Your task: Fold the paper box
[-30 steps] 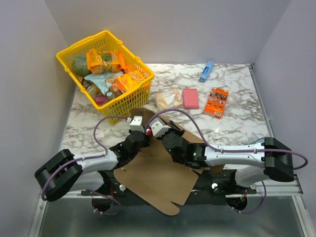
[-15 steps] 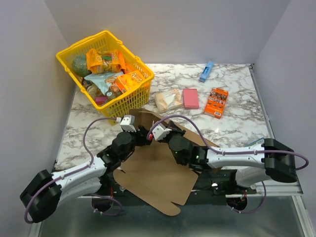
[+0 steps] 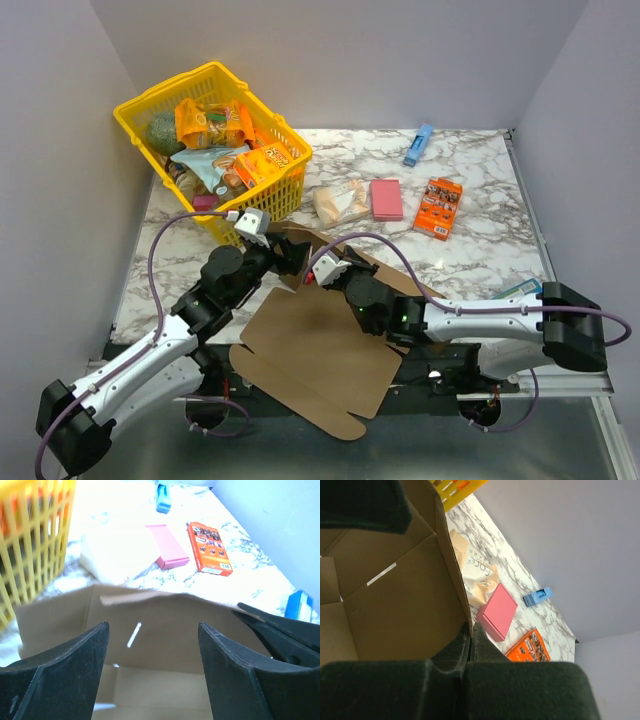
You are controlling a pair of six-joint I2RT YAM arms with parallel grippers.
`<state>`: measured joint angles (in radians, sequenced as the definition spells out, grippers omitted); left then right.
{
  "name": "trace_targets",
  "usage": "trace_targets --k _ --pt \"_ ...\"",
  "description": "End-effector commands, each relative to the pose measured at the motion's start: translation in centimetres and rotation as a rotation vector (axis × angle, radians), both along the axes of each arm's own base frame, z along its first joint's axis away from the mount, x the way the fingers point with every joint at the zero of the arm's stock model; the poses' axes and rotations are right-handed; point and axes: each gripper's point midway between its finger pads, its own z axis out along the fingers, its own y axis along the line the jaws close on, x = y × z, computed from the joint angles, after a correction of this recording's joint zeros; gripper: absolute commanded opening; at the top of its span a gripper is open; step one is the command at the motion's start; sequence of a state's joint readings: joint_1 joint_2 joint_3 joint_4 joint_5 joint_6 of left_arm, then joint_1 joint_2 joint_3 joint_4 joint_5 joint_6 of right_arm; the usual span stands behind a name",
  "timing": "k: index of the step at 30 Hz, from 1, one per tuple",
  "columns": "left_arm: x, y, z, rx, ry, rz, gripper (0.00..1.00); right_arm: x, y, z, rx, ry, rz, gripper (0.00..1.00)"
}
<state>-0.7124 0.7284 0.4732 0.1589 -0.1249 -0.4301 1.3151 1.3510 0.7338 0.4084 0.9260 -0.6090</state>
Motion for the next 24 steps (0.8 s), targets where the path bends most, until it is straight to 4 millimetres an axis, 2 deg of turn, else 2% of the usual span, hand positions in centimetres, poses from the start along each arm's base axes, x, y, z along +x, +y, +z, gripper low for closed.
trace_targets --k 1,3,4,6,8,9,10,11,12,13,15,16,19,24 --pt "-0.3 0.2 0.0 0.166 -0.085 -0.069 0.8 -0.4 0.0 -0.9 0.048 0.041 0.011 0.01" --pt "0.0 1.1 -0.2 0.207 -0.083 -0.03 0.8 -0.5 -0.1 -0.7 0.051 0.042 0.015 0.01" --pt "0.1 1.3 0.3 0.208 -0.088 -0.021 0.8 -0.5 0.0 -0.6 0.056 0.042 0.023 0.01" --pt "-0.3 0.6 0.4 0.224 -0.091 -0.074 0.81 -0.6 0.0 -0.7 0.052 0.044 0.027 0.01" --pt "-0.5 -0.1 1.2 0.243 -0.11 -0.121 0.81 -0.6 0.0 -0.7 0.048 0.043 0.031 0.01" --pt "-0.6 -0.4 0.4 0.278 -0.081 -0.151 0.81 -0.6 0.0 -0.7 0.049 0.042 0.03 0.01" --pt "-0.3 -0.5 1.4 0.311 -0.103 -0.161 0.82 -0.6 0.0 -0.7 0.05 0.043 0.032 0.01" --pt "-0.3 -0.5 1.5 0.34 -0.098 -0.167 0.83 -0.6 -0.1 -0.8 0.053 0.045 0.032 0.01" --pt "-0.3 -0.3 0.6 0.386 -0.068 -0.178 0.84 -0.6 0.0 -0.8 0.056 0.047 0.033 0.01" --pt "-0.2 -0.2 1.5 0.403 -0.086 -0.18 0.84 -0.7 0.0 -0.9 0.057 0.049 0.034 0.01" --pt "-0.2 0.1 1.2 0.481 -0.108 -0.205 0.85 -0.7 0.0 -0.8 0.066 0.051 0.034 0.01" --pt "-0.8 -0.4 1.5 0.486 -0.125 -0.258 0.85 -0.7 -0.1 -0.8 0.069 0.05 0.035 0.01" --pt "-2.0 -0.8 0.4 0.555 -0.122 -0.368 0.85 -0.7 -0.2 -0.6 0.071 0.046 0.036 0.01" --pt "-2.1 -0.5 -1.8 0.643 -0.09 -0.412 0.85 -0.8 -0.4 -0.5 0.074 0.044 0.039 0.01"
